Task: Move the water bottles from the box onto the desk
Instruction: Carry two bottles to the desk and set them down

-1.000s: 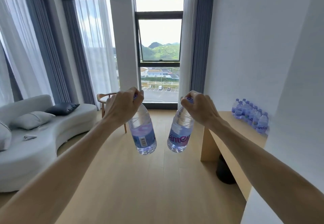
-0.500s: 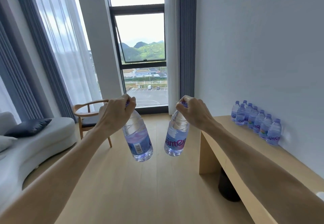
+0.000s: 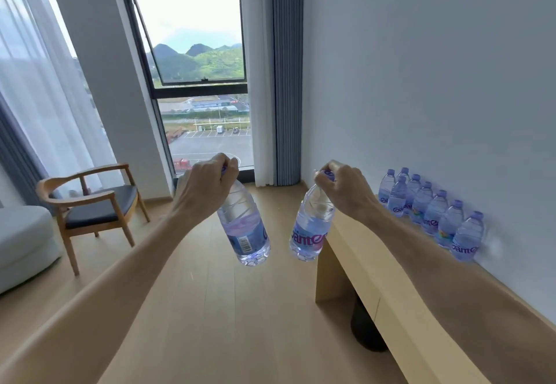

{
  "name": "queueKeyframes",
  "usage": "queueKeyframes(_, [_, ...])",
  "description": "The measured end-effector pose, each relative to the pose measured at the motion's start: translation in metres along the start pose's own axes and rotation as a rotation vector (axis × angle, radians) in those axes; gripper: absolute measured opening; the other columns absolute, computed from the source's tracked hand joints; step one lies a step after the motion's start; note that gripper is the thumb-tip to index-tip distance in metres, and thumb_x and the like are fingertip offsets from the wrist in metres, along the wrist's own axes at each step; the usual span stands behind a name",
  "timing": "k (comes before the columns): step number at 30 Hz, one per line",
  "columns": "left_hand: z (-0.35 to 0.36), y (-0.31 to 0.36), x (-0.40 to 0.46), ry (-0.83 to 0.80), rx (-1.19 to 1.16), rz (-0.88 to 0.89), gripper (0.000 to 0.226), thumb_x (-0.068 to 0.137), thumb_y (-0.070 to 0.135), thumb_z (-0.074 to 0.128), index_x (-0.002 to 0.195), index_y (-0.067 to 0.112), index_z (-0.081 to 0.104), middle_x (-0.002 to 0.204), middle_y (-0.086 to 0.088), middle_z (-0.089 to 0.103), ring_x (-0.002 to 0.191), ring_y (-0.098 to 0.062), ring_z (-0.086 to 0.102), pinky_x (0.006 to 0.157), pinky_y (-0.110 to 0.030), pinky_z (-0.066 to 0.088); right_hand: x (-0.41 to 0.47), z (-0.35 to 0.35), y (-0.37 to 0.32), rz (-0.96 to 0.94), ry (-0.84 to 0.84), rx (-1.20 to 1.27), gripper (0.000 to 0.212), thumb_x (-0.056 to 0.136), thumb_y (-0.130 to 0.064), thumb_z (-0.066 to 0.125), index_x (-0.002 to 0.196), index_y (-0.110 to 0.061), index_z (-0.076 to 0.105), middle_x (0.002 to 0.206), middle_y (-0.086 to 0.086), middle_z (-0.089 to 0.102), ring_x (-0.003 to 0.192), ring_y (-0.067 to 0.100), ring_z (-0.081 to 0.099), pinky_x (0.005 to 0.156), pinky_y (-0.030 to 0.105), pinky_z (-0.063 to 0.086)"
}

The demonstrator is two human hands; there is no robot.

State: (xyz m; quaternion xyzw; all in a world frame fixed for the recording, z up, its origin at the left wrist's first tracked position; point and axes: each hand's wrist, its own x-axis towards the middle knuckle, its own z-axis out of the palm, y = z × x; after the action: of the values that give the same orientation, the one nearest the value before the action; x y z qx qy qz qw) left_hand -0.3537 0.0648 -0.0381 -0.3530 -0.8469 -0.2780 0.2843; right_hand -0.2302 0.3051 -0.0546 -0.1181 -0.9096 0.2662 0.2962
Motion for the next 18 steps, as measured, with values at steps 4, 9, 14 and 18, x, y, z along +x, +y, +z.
queueKeyframes(4, [0.072, -0.018, 0.057, -0.035, -0.077, 0.052, 0.039, 0.1, 0.039, 0.034, 0.07, 0.015, 0.046, 0.055, 0.0, 0.05, 0.053, -0.028, 0.052, 0.053, -0.033, 0.04, 0.049, 0.018, 0.046, 0.078, 0.019, -0.059, 0.026, 0.094, -0.034, 0.05, 0.089, -0.012, 0.061, 0.08, 0.007, 0.066, 0.073, 0.026, 0.062, 0.064, 0.038, 0.051])
queueKeyframes(9, [0.159, -0.031, 0.136, -0.135, -0.198, 0.194, 0.035, 0.101, 0.031, 0.039, 0.07, 0.016, 0.041, 0.053, 0.004, 0.047, 0.048, -0.017, 0.047, 0.049, -0.028, 0.032, 0.105, 0.032, 0.098, 0.218, 0.051, -0.087, 0.026, 0.095, -0.035, 0.051, 0.087, -0.012, 0.061, 0.078, 0.007, 0.067, 0.075, 0.027, 0.062, 0.069, 0.041, 0.05])
queueKeyframes(14, [0.239, -0.021, 0.205, -0.228, -0.315, 0.254, 0.035, 0.099, 0.036, 0.038, 0.069, 0.019, 0.041, 0.057, 0.004, 0.052, 0.053, -0.022, 0.05, 0.053, -0.031, 0.037, 0.144, 0.03, 0.146, 0.367, 0.12, -0.065, 0.024, 0.096, -0.037, 0.051, 0.085, -0.017, 0.06, 0.074, -0.003, 0.063, 0.076, 0.02, 0.06, 0.07, 0.037, 0.047])
queueKeyframes(18, [0.3, 0.001, 0.243, -0.297, -0.379, 0.304, 0.034, 0.099, 0.034, 0.039, 0.068, 0.021, 0.039, 0.055, 0.005, 0.049, 0.054, -0.025, 0.047, 0.055, -0.032, 0.034, 0.162, 0.023, 0.191, 0.465, 0.195, -0.076, 0.025, 0.097, -0.037, 0.05, 0.075, -0.027, 0.054, 0.068, -0.007, 0.059, 0.067, 0.012, 0.057, 0.06, 0.028, 0.043])
